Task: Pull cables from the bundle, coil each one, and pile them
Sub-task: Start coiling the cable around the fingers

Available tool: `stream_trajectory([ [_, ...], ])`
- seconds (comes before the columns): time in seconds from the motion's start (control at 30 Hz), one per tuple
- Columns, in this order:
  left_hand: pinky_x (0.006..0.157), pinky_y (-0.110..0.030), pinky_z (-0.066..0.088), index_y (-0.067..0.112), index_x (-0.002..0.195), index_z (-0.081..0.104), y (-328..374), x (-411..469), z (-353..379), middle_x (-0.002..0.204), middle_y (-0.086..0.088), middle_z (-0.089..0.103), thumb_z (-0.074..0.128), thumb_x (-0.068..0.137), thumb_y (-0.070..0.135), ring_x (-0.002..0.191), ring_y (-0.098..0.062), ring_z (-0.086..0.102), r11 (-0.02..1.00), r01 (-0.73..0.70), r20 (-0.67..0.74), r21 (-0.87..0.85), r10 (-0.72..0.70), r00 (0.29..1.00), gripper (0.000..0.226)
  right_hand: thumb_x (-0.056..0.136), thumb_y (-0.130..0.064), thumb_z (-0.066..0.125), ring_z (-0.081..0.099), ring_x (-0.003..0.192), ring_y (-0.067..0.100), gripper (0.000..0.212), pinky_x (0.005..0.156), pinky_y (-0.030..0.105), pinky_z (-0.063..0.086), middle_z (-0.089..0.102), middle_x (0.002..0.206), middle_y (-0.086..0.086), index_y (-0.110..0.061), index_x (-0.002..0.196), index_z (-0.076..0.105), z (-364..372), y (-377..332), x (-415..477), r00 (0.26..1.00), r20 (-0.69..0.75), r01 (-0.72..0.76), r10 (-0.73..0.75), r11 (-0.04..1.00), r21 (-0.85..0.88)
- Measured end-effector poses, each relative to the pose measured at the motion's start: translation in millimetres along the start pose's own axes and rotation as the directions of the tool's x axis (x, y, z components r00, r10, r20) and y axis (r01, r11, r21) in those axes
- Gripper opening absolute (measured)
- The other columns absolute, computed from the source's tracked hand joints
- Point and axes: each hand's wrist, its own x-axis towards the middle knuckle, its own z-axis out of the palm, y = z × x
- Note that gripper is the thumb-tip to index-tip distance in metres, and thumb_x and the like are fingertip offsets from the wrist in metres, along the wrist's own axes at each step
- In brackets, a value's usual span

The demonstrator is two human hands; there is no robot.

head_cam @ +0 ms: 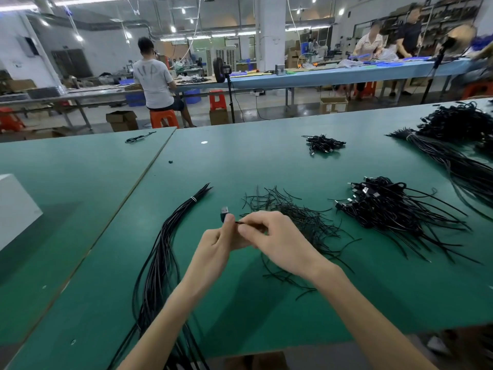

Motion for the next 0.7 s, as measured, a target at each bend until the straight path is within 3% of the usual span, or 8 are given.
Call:
stream_trajectory([
  [0.07,0.088,-0.019,0.052,0.021,0.086,0.08,-2,-2,3,0.091,0.003,0.079,0.033,0.103,0.062,0.094,-0.007,0.074,1.0,-0.004,-0.1,-0.03,0.001,0.995,0.065,0.105,-0.018,0.054,0.066,0.068,0.014,0.026,0.067,0.019,0.048,0.068,0.076,-0.006,-0.016,0.083,0.068,5,-2,-1,0.997,0.069,0.031,-0.032,0.999,0.006],
  [0.13,0.099,-0.032,0.049,0.009,0.117,0.073,-1,2,5,0.116,-0.002,0.077,0.029,0.104,0.062,0.112,-0.013,0.071,0.95,0.049,-0.15,-0.31,-0.1,0.984,0.07,0.107,-0.015,0.05,0.067,0.064,0.017,0.03,0.067,0.022,0.051,0.071,0.074,0.001,-0.008,0.083,0.067,14,-1,-4,0.995,0.078,0.055,-0.059,0.997,0.052],
  [0.23,0.103,-0.032,0.052,0.003,0.132,0.061,14,12,2,0.129,-0.009,0.072,0.025,0.109,0.051,0.12,-0.018,0.068,0.712,0.047,-0.1,-0.7,-0.164,0.981,0.064,0.108,-0.016,0.049,0.064,0.063,0.016,0.026,0.073,0.032,0.056,0.073,0.071,0.01,-0.006,0.091,0.066,30,6,-11,0.993,0.105,0.032,-0.054,0.979,0.199],
  [0.33,0.063,-0.022,0.059,0.013,0.104,0.07,24,14,-10,0.088,0.004,0.077,0.038,0.109,0.042,0.077,-0.009,0.074,0.52,0.051,-0.054,-0.853,-0.185,0.981,0.044,0.108,-0.029,0.049,0.062,0.062,0.016,0.033,0.074,0.034,0.052,0.071,0.067,0.01,-0.008,0.09,0.065,37,23,-17,0.984,0.18,-0.064,0.014,0.96,0.274],
  [0.47,0.044,-0.018,0.033,0.02,0.075,0.053,23,7,-40,0.048,0.01,0.04,0.035,0.113,0.038,0.032,-0.007,0.027,0.304,0.243,0.227,-0.921,-0.088,0.97,0.045,0.102,-0.051,0.056,0.056,0.055,0.009,0.046,0.066,0.028,0.049,0.063,0.058,-0.004,-0.017,0.072,0.065,30,47,-21,0.964,0.239,-0.145,0.114,0.983,0.117],
  [0.53,0.039,-0.022,0.022,0.017,0.069,0.05,19,2,-48,0.045,0.009,0.032,0.04,0.111,0.042,0.032,-0.007,0.015,0.405,0.411,0.441,-0.817,-0.019,0.897,0.05,0.098,-0.056,0.059,0.05,0.052,0.008,0.046,0.058,0.024,0.042,0.058,0.056,-0.006,-0.022,0.066,0.064,24,53,-16,0.967,0.215,-0.148,0.139,0.989,0.026],
  [0.63,0.033,-0.021,0.021,0.018,0.062,0.051,4,-4,-47,0.042,0.003,0.033,0.054,0.1,0.058,0.032,-0.013,0.025,0.943,0.309,0.473,-0.121,-0.218,0.853,0.055,0.097,-0.053,0.063,0.046,0.052,0.012,0.046,0.054,0.029,0.038,0.058,0.059,0.0,-0.024,0.061,0.063,16,54,-2,0.96,0.209,-0.165,0.187,0.979,-0.121],
  [0.7,0.038,-0.021,0.032,0.018,0.06,0.059,-2,-6,-37,0.042,-0.002,0.046,0.046,0.099,0.065,0.033,-0.018,0.038,0.913,0.149,0.445,0.38,-0.322,0.836,0.063,0.1,-0.037,0.061,0.046,0.051,0.013,0.044,0.054,0.029,0.039,0.064,0.061,0.005,-0.025,0.058,0.063,15,53,9,0.948,0.235,-0.168,0.216,0.964,-0.207],
])
